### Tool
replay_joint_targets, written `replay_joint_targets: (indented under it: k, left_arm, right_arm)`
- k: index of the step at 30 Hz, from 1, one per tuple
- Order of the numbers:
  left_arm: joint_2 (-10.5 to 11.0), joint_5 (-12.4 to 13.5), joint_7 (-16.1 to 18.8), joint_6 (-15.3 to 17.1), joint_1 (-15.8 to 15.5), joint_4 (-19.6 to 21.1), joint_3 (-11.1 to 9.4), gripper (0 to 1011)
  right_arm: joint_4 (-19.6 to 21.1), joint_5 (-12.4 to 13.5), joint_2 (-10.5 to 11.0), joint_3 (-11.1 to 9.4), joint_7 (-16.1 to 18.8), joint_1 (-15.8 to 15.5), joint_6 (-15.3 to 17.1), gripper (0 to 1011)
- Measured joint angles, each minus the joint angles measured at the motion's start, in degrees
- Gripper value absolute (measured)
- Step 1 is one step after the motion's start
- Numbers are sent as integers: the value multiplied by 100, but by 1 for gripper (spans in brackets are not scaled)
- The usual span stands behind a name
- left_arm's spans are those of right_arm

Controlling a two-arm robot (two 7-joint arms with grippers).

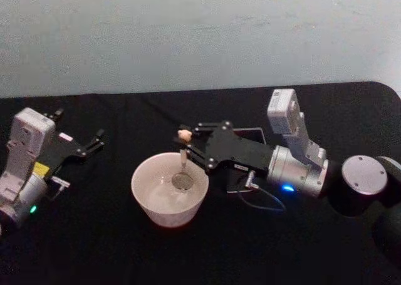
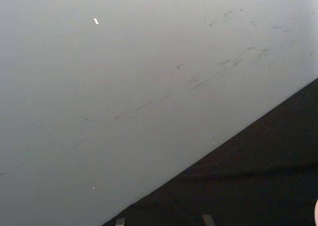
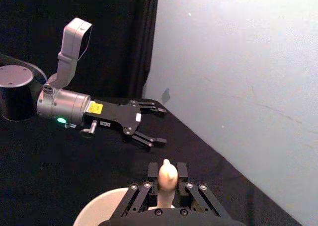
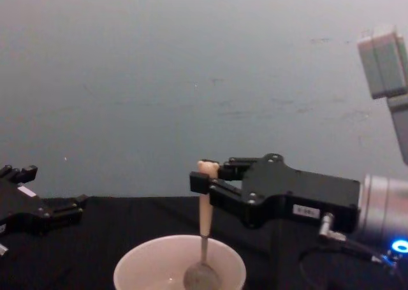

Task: Pick up the stirring spoon with one hand, stir inside the cup, then place it back in its original position.

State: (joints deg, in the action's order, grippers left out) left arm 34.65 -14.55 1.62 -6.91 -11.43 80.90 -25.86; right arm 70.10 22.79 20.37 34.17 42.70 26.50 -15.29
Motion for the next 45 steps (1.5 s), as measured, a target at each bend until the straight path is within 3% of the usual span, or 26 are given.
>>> replay_joint_targets:
  k: [12, 23, 36, 45]
  left_arm:
    - [0, 0, 0, 0, 0, 0, 0, 1001]
    - [0, 0, 0, 0, 0, 0, 0, 1001]
    - [0, 0, 0, 0, 0, 0, 0, 1001]
    - [0, 0, 0, 0, 0, 0, 0, 1001]
  right_arm:
    - [568, 203, 311, -120, 56, -377, 165, 216]
    - [861, 313, 415, 32, 234, -544, 272, 215]
    - [448, 258, 26, 247, 234, -209, 203, 216]
    - [35, 137, -195, 230, 77, 38, 111, 216]
